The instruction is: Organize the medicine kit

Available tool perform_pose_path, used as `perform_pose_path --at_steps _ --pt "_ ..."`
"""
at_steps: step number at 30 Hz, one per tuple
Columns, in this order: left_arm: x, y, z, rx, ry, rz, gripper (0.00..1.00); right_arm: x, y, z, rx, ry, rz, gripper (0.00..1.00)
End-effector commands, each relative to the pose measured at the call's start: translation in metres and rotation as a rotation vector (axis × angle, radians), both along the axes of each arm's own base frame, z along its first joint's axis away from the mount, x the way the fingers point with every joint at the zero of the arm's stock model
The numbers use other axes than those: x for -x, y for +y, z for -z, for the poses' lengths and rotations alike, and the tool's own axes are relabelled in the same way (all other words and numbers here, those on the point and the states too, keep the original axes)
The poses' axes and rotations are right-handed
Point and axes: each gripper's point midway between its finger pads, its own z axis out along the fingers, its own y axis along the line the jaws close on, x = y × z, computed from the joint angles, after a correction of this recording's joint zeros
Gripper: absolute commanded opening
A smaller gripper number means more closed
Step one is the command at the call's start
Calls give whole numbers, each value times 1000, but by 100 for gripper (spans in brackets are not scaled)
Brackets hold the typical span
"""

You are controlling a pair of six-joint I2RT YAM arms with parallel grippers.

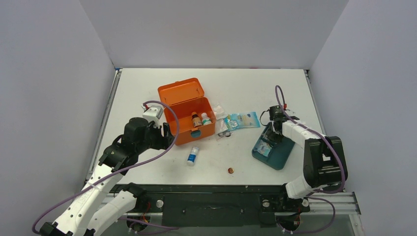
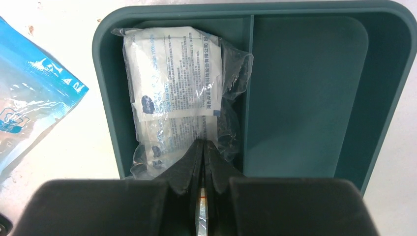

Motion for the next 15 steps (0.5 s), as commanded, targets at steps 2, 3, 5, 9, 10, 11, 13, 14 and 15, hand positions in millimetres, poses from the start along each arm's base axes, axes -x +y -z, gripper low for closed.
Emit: perform_pose_path --at_steps 2,3,5,9,10,11,13,14,15 --pt "-4 -4 -13 19 -53 17 59 -6 -2 -16 14 -44 15 0" --pt "-4 -4 -13 19 -53 16 59 -12 -3 -23 23 -64 16 0" --pt "-4 -4 -13 20 -53 17 60 -14 -5 -36 36 -86 14 0" --pt "-4 -4 -13 20 -52 17 59 -20 -8 -71 79 -152 6 0" --pt "-4 -4 -13 19 -52 16 59 -21 -10 -82 96 -172 9 0" --pt "-3 -4 -14 20 -54 17 59 -21 -9 -89 106 -183 1 0" --pt "-3 -4 -14 21 -56 17 59 -21 -8 -105 128 -206 -14 4" --pt "-3 -4 -14 21 -56 17 60 -23 -5 -116 139 -233 -24 10" --pt "-3 -4 -14 21 -56 17 60 -22 -3 -119 146 -231 -36 12"
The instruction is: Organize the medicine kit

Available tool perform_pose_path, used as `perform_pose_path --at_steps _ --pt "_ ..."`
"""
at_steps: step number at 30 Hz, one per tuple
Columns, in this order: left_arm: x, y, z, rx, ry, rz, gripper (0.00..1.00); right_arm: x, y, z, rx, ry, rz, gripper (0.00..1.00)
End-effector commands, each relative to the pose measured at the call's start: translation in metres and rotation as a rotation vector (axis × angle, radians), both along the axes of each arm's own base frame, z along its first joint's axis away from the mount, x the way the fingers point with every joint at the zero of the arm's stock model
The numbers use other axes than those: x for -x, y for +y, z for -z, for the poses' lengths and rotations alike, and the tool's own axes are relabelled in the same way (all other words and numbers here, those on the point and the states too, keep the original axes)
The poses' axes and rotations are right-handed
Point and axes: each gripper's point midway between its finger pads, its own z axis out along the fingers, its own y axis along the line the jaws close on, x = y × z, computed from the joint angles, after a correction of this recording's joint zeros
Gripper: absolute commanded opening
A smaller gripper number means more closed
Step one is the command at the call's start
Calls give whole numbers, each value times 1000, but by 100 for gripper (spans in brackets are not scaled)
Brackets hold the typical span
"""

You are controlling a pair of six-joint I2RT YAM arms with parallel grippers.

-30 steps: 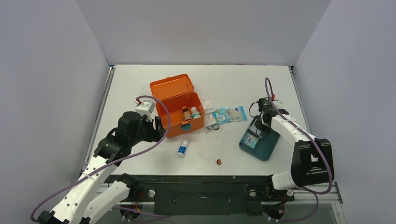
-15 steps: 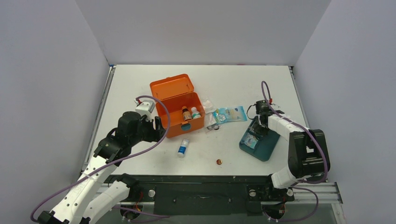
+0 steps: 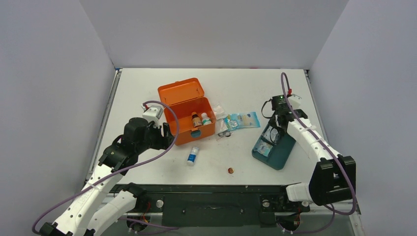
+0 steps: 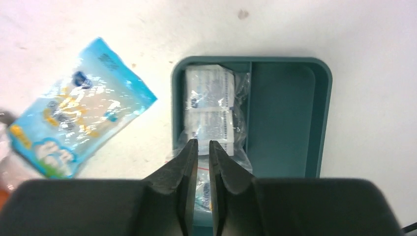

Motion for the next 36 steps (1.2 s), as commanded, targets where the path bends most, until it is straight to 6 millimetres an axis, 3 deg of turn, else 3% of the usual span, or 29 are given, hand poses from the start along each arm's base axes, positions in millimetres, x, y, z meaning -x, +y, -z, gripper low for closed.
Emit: perform_pose_path --at_steps 1,6,10,14,22,30,36 --pt "-4 -4 -14 21 -55 17 60 -5 3 -50 82 -93 -33 18" --pt "-4 -4 -13 19 -52 18 59 -6 25 -68 61 -136 -96 36" --pt "-4 -4 -13 18 -53 15 59 -12 45 -70 15 -148 -145 53" --pt "-4 -4 -13 19 -53 12 59 -22 69 -70 -9 -151 -189 60" --pt "-4 -2 -15 20 -59 3 60 -40 127 -64 -122 -161 -234 63" --pt "-4 -2 -15 23 -55 0 63 -48 190 -79 -185 -197 -332 62" --pt "-5 3 -16 11 -67 -26 63 -60 236 -97 -206 -214 -508 61"
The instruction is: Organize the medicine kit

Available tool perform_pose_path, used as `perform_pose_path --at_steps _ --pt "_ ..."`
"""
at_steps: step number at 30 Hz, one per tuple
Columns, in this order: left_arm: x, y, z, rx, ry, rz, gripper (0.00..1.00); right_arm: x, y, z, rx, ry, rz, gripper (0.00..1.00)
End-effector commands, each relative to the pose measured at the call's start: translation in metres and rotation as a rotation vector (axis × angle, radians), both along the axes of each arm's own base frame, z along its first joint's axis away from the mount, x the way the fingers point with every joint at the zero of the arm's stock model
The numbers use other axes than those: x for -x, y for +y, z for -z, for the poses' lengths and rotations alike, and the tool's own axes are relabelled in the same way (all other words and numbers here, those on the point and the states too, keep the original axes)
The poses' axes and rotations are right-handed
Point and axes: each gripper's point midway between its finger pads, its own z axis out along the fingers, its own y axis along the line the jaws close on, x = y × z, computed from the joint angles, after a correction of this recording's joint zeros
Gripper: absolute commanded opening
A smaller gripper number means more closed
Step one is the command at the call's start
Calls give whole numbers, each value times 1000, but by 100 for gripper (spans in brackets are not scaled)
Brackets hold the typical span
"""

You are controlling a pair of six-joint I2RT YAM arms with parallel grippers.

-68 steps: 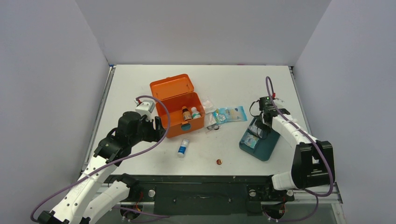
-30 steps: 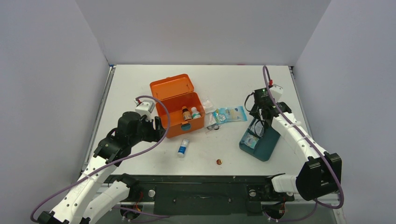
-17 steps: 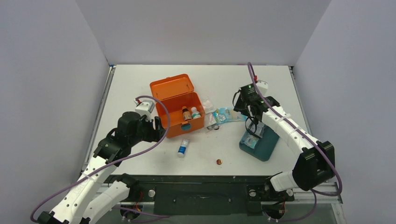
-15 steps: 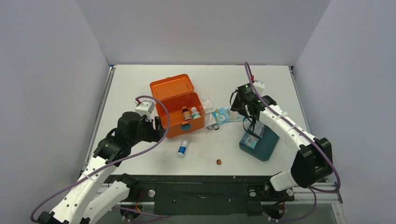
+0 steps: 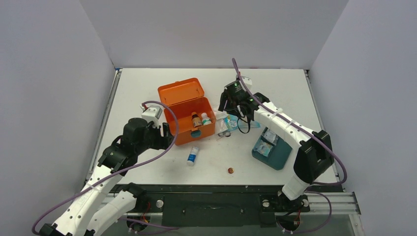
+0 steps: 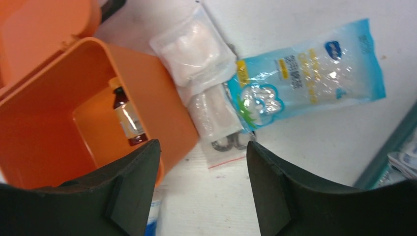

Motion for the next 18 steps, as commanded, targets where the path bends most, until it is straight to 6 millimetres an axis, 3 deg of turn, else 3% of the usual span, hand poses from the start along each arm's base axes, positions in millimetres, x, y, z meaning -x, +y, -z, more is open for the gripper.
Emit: perform_pose_path --at_steps 1,4,9,18 --pt "-5 2 -14 12 -59 -21 63 -17 37 -29 -48 -71 -120 60" --pt "-6 4 -15 9 -65 -35 63 -22 53 -32 -57 -68 -192 60" --pt "-7 8 -17 7 -75 -57 63 -25 79 -13 -32 -8 -304 58" --pt "-7 13 -19 3 -87 -79 63 -37 81 8 117 18 -374 44"
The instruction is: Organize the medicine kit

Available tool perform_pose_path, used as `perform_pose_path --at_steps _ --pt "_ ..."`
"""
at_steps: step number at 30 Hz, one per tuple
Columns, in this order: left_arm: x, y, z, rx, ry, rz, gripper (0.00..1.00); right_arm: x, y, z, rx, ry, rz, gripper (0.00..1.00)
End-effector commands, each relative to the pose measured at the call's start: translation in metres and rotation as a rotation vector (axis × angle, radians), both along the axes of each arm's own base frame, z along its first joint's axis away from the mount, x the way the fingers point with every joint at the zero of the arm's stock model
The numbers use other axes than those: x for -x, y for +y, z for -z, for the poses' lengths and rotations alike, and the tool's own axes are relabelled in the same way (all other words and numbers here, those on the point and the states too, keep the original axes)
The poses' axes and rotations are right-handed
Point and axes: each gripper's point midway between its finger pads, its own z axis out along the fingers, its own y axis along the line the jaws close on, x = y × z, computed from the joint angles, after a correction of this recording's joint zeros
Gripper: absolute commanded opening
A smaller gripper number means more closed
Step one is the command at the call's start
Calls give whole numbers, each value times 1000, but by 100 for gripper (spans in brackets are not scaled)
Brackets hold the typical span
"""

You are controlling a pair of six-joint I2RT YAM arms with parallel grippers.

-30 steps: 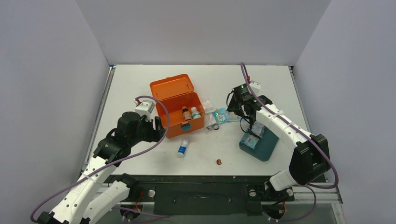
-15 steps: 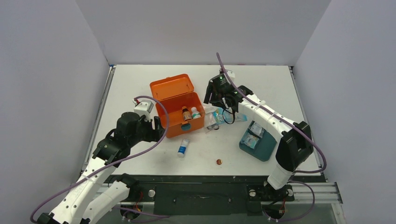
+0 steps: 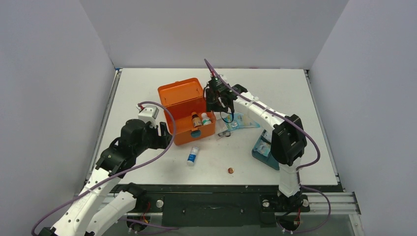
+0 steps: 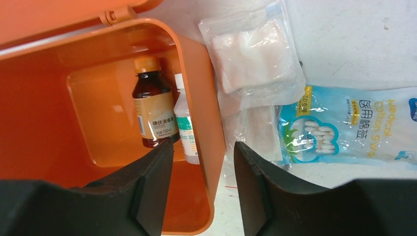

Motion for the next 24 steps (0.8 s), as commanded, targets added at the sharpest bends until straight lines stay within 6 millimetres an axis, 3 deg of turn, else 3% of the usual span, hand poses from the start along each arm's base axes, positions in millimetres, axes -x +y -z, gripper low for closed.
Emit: perform_pose_path --at_steps 1,12,20,24 --pt "-4 2 -13 18 -46 -23 63 -8 -1 -16 65 -57 -57 43" --pt "-4 2 -12 15 -42 -25 63 -11 5 3 154 -36 -159 14" --pt "-3 3 -13 17 -49 -28 63 -14 12 8 201 -58 -259 0" --pt "-3 5 -17 23 -64 -37 63 -17 17 9 223 -81 -320 0"
